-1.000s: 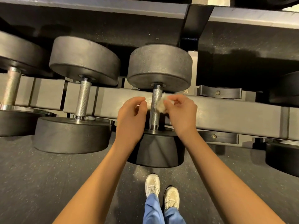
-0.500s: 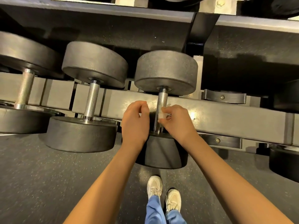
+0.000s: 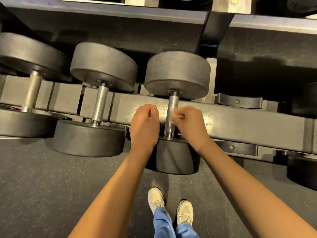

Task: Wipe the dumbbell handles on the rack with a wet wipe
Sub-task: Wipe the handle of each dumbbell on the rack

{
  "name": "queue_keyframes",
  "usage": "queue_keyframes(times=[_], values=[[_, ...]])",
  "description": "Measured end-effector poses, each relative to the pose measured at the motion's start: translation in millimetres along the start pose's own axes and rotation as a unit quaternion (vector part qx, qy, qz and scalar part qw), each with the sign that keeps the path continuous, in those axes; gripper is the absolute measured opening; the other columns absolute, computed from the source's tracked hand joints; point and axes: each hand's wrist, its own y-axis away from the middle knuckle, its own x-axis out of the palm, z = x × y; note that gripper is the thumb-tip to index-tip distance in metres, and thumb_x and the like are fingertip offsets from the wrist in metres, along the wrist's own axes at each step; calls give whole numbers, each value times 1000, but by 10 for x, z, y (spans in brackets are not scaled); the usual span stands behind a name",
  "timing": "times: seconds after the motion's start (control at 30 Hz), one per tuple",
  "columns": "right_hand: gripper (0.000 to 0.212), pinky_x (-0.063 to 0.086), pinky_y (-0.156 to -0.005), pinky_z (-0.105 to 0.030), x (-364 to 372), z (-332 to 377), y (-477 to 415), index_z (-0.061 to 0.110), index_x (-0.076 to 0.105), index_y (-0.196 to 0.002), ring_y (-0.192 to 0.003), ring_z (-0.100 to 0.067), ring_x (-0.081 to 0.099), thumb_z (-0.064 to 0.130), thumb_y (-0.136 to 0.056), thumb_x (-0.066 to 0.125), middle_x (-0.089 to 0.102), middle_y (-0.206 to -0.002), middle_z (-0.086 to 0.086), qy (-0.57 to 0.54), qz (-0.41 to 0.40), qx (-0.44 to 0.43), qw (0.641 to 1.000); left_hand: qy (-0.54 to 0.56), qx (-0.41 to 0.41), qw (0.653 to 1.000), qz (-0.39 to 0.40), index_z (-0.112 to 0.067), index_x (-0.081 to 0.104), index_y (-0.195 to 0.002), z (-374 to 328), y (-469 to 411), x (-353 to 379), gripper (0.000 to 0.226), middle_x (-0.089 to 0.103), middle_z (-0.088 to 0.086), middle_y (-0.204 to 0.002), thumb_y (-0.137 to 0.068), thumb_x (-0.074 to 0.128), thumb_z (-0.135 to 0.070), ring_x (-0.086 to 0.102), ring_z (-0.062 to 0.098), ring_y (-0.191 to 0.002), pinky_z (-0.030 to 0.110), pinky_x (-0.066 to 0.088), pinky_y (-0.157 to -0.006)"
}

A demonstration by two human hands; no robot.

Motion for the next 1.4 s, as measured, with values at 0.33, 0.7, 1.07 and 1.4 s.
queue_keyframes(times=[0.33, 0.7, 1.07, 1.4], values=[[9, 36, -62, -26, 74, -35, -85, -3, 70, -77, -70, -13, 51, 6, -76, 69, 65, -75, -14, -37, -67, 43, 996, -5, 49, 999, -17, -18, 61, -89, 93, -10, 14, 21, 59, -7, -86, -99, 43, -21, 53, 11, -87, 23, 42, -76], [11, 42, -64, -17, -3, 94, 127, 7, 71, -88, -74, -11, 56, 11, -78, 72, 62, -81, 1, -30, -52, 102, 993, -63, 76, 995, 2, -12, 60, -117, 43, -9, -53, 29, 59, -1, -112, -100, 39, -22, 49, 18, -110, 36, 41, -96], [19, 41, -69, -12, 390, 888, 20, 9, 72, -98, -69, -4, 54, 4, -79, 69, 62, -77, 8, -141, -87, 18, 986, -284, 151, 947, 4, -4, 59, -112, 591, -591, -1336, 26, 58, 13, -104, -95, 46, -20, 51, 31, -100, 46, 43, -84], [20, 42, -72, -9, 1105, 1263, -129, 12, 69, -107, -85, -4, 56, 11, -88, 63, 60, -91, 10, -161, 23, 50, 985, -151, 20, 987, -55, -20, 54, -129, 878, -660, -1654, 40, 56, -4, -124, -100, 35, -39, 47, 4, -110, 26, 37, -90]])
